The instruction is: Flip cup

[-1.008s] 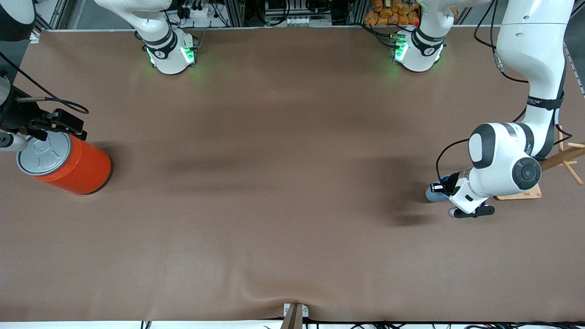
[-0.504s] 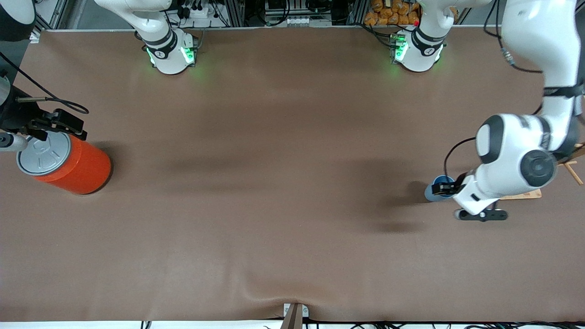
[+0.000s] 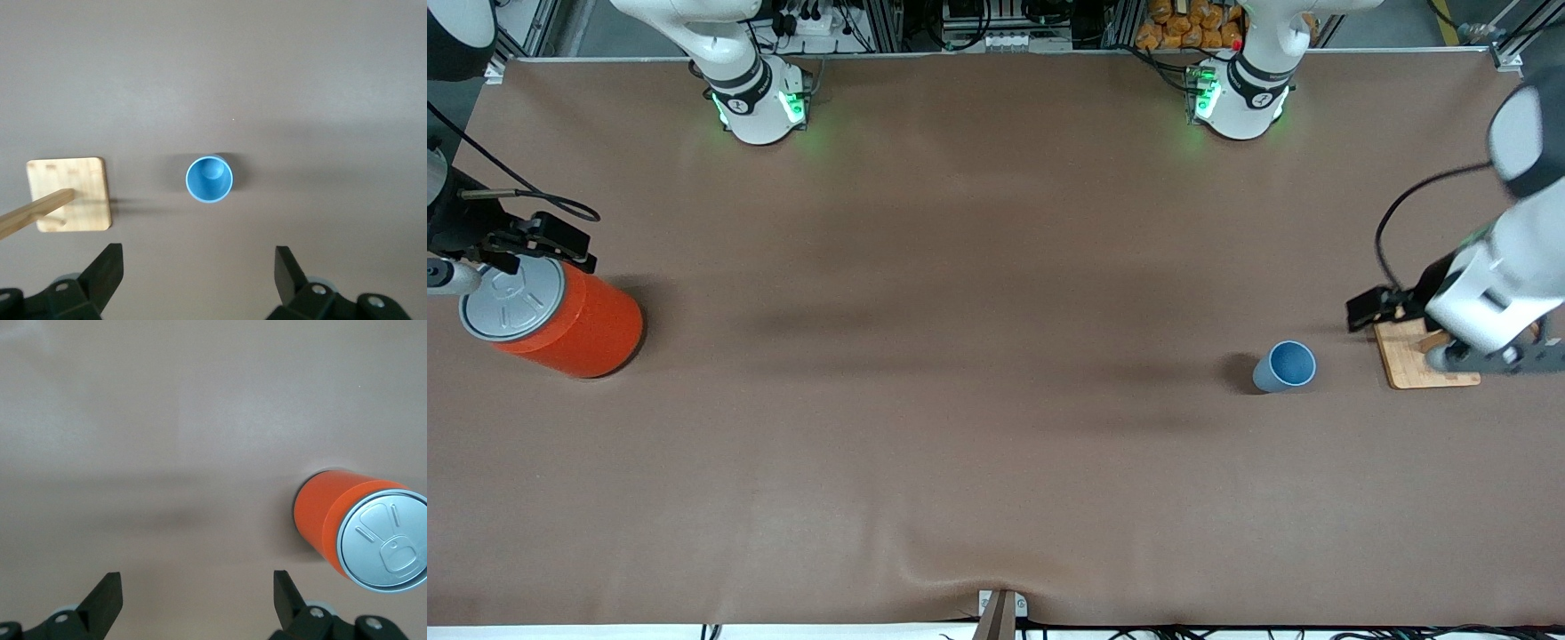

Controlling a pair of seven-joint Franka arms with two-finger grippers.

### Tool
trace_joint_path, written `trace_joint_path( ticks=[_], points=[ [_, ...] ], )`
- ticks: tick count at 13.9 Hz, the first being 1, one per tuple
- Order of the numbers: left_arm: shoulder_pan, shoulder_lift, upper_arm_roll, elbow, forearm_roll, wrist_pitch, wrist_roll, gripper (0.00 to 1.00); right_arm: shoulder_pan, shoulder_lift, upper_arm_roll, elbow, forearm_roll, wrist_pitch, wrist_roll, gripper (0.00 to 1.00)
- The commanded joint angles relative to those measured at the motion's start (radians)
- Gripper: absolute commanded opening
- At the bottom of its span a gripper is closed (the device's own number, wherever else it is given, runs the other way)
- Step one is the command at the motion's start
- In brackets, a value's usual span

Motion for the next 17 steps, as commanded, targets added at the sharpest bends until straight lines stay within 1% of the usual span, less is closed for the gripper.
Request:
trace_joint_path(
  ticks=[1, 6, 8, 10, 14, 17],
  points=[
    [0.0, -0.072, -0.01, -0.027, 0.01, -0.033, -0.025, 1.0, 0.004, 0.004, 0.0, 0.01, 0.001, -0.001, 0.007, 1.0],
    [0.014, -0.144, -0.011, -0.036, 0.008, -0.082, -0.009, 1.0, 0.003, 0.004, 0.0, 0.01, 0.001, -0.003, 0.007, 1.0],
    [0.049, -0.155, -0.043, -0.041, 0.011, -0.096, -0.009, 1.0, 0.003, 0.004, 0.0, 0.01, 0.001, -0.004, 0.007, 1.0],
    [0.078, -0.181, -0.065, -0.068, 0.011, -0.103, -0.004, 1.0, 0.003, 0.004, 0.0, 0.01, 0.001, -0.003, 0.007, 1.0],
    [0.084, -0.212, -0.076, -0.11, 0.011, -0.102, -0.005, 1.0, 0.001, 0.004, 0.0, 0.01, 0.001, -0.003, 0.007, 1.0],
    [0.084, -0.212, -0.077, -0.104, 0.02, -0.103, -0.005, 1.0, 0.001, 0.004, 0.0, 0.01, 0.001, -0.003, 0.007, 1.0]
  ],
)
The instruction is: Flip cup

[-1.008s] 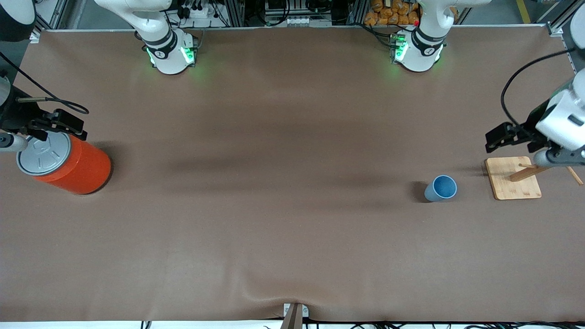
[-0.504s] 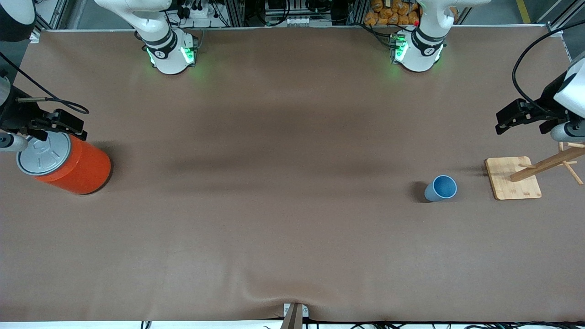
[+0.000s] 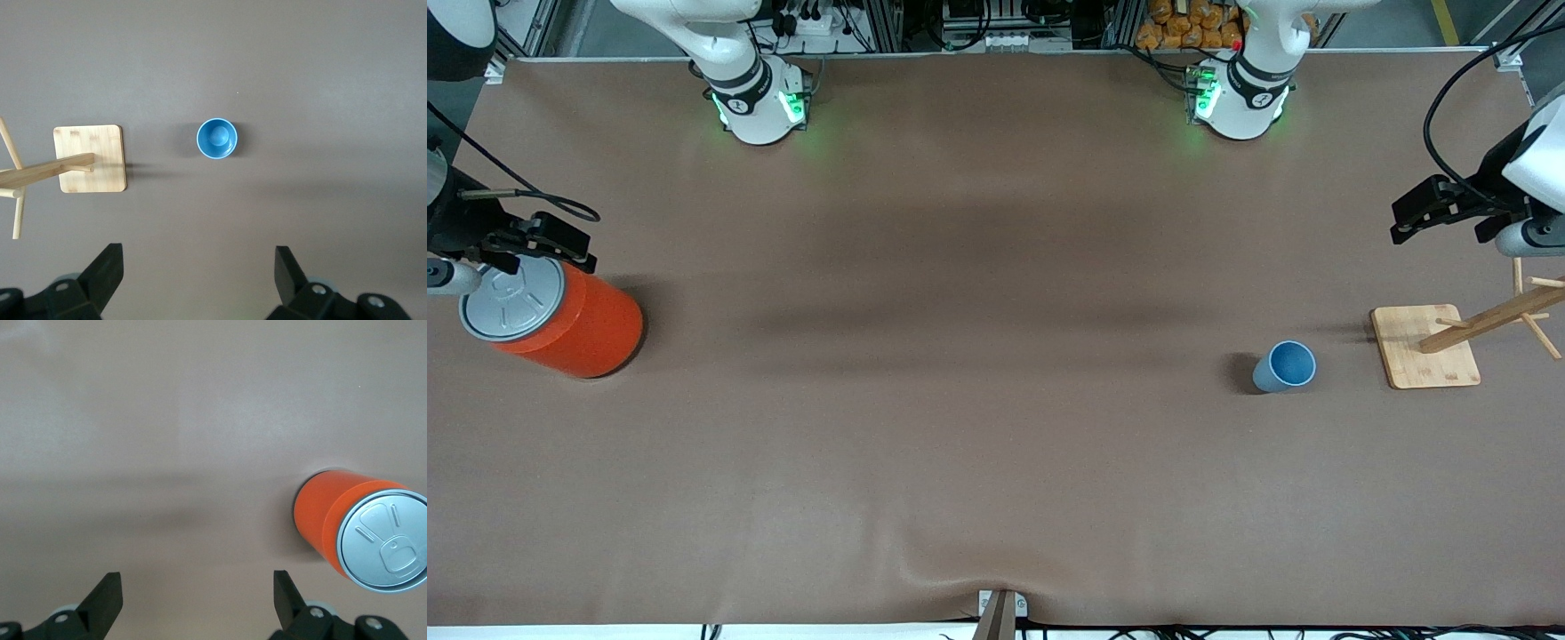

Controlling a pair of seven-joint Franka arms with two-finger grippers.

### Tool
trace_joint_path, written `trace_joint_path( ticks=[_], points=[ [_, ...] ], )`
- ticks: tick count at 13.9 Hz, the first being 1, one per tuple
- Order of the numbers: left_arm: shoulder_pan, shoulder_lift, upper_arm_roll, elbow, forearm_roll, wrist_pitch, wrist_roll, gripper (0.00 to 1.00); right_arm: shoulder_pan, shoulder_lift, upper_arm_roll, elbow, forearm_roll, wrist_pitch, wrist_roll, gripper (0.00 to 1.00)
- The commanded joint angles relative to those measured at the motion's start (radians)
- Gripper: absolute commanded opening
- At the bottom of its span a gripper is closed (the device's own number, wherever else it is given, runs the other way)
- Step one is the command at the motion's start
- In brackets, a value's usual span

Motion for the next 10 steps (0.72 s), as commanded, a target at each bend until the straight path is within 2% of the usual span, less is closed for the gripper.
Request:
trace_joint_path(
  ticks=[1, 10],
  points=[
    [0.017, -0.03, -0.017, -0.025, 0.02, -0.004, -0.001, 1.0, 0.001, 0.003, 0.0, 0.01, 0.001, -0.003, 0.007, 1.0],
    [0.009, -0.042, -0.011, -0.005, 0.01, -0.047, -0.008, 1.0, 0.001, 0.003, 0.0, 0.01, 0.001, -0.003, 0.007, 1.0]
  ],
)
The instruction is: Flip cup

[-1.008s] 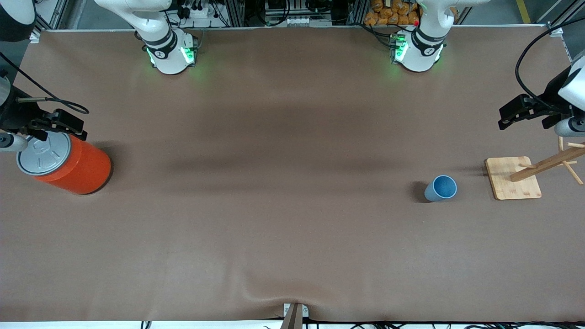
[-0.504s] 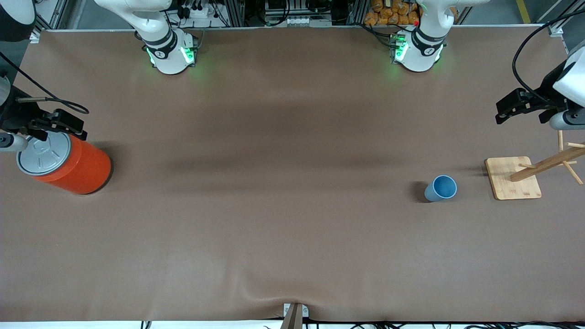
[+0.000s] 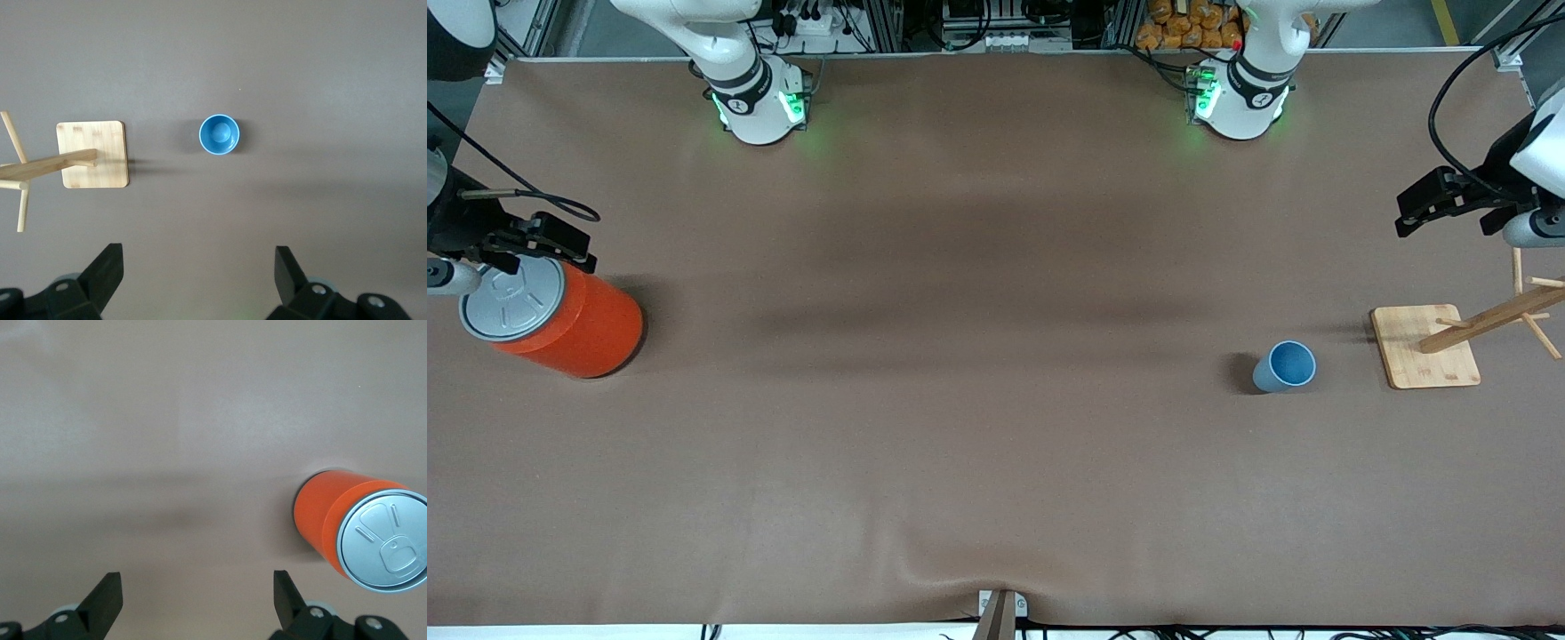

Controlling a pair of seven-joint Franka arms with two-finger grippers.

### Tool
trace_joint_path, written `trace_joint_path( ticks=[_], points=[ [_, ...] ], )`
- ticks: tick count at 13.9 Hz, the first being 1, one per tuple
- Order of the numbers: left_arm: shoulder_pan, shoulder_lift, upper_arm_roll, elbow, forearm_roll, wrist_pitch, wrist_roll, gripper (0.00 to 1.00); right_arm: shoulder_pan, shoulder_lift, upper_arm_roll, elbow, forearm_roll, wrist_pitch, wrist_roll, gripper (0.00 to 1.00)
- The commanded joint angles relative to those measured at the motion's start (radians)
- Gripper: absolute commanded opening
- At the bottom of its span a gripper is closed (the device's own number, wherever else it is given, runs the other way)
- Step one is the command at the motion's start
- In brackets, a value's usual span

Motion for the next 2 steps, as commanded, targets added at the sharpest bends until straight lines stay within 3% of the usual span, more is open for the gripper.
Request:
trace_joint_path(
  ticks=[1, 2],
  points=[
    [0.0, -0.036, -0.011, -0.005, 0.008, -0.04, -0.007, 1.0, 0.001, 0.004, 0.0, 0.01, 0.001, -0.003, 0.007, 1.0],
    [0.0, -0.037, -0.011, -0.005, 0.008, -0.043, -0.005, 1.0, 0.001, 0.004, 0.0, 0.01, 0.001, -0.003, 0.007, 1.0]
  ],
)
